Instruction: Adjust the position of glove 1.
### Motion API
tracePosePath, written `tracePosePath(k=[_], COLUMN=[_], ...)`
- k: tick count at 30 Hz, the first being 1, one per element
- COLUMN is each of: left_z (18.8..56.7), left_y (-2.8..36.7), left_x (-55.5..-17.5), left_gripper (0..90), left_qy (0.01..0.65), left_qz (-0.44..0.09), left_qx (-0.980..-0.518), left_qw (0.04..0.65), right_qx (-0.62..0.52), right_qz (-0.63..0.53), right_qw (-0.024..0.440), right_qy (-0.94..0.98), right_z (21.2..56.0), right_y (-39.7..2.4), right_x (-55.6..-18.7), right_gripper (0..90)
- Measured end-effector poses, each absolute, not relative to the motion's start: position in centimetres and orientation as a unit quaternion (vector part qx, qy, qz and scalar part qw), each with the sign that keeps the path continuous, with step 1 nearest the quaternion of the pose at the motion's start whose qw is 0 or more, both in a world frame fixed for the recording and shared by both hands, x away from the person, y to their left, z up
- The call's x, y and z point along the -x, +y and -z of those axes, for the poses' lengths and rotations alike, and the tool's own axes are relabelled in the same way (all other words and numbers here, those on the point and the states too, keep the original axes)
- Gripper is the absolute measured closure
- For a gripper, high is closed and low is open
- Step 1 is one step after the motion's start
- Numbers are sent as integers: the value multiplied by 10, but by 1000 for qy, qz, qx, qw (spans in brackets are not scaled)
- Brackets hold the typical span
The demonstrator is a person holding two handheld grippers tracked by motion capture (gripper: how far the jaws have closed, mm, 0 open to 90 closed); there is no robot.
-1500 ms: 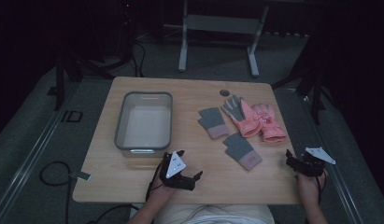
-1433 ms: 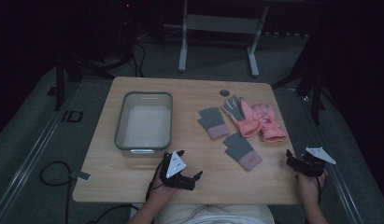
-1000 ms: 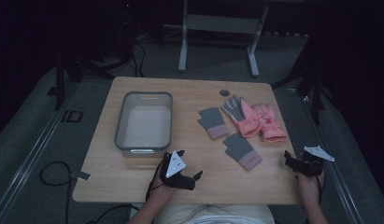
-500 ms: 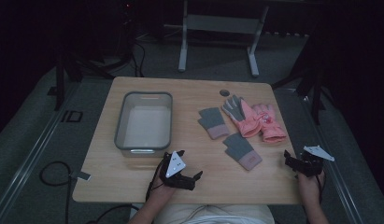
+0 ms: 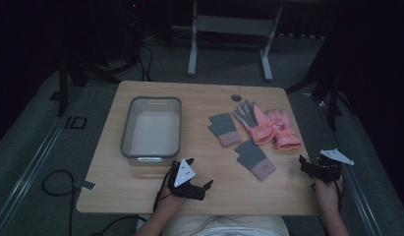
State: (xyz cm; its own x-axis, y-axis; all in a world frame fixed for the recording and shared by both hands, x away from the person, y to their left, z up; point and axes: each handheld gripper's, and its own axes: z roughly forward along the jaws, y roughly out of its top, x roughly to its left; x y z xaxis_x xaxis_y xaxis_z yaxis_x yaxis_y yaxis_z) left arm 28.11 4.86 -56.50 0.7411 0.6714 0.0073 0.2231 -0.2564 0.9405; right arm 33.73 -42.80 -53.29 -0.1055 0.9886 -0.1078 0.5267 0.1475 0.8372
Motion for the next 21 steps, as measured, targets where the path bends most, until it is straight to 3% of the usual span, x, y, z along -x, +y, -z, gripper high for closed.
tracePosePath(k=[21], left_z=[565], left_y=[49], left_x=[-282], left_gripper=[0], left_qy=[288], left_qz=[-205], left_qx=[-770], left_qw=[532], right_qx=[-546], right_qz=[-352], right_qw=[383], right_qy=[657], right_z=[479], right_y=[-409], right_x=[-355], right_gripper=[130])
